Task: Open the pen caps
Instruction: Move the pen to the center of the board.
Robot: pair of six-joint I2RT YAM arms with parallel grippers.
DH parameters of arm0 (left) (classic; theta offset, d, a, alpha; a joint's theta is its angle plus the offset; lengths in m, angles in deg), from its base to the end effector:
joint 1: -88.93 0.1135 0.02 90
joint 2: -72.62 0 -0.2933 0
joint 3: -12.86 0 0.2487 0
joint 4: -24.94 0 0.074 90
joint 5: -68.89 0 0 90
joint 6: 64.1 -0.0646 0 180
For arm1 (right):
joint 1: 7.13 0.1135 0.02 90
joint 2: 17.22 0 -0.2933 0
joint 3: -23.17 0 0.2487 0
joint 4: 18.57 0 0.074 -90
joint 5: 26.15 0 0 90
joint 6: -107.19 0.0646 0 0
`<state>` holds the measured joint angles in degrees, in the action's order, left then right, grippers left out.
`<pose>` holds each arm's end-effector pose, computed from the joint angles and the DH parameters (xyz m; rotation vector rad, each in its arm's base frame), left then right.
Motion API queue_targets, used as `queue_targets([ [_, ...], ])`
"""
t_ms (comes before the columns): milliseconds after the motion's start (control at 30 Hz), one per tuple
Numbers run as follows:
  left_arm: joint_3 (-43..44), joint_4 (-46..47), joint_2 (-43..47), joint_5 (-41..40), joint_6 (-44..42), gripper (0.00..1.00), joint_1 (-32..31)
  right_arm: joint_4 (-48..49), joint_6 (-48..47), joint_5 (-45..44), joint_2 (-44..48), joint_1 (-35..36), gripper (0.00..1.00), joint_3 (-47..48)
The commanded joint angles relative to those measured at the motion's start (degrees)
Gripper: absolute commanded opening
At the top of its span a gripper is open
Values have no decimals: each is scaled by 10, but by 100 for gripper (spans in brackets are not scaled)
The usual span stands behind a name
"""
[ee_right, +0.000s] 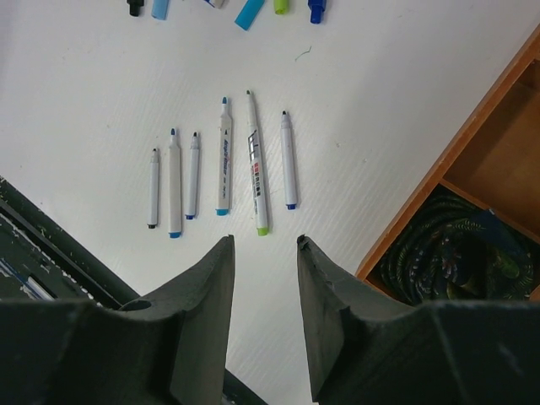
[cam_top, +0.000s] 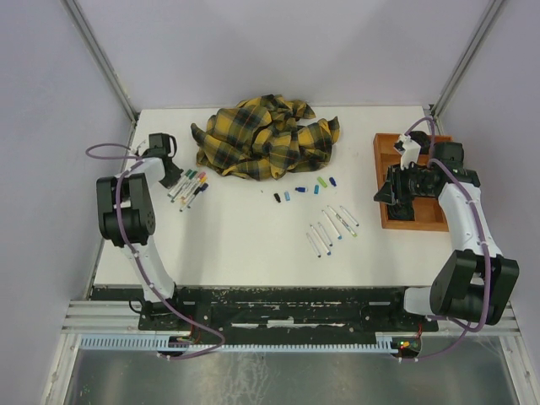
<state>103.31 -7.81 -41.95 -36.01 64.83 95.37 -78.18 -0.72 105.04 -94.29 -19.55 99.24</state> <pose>0.4388 0.0663 0.1644 -1.0602 2.2828 0.1065 0.2662 -0.0151 0.2882 -0.3485 2.3680 0.7005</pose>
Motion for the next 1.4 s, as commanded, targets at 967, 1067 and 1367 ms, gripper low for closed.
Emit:
queue_targets([
  [967,-228,87,128,8,28,9,-176,1,-11,20,17,-2,44,5],
  [1067,-236,86,133,0,27,10,-180,0,-12,19,16,-2,44,4],
  [1367,-307,126,236,-24,26,19,-178,0,-12,18,15,-2,44,5],
])
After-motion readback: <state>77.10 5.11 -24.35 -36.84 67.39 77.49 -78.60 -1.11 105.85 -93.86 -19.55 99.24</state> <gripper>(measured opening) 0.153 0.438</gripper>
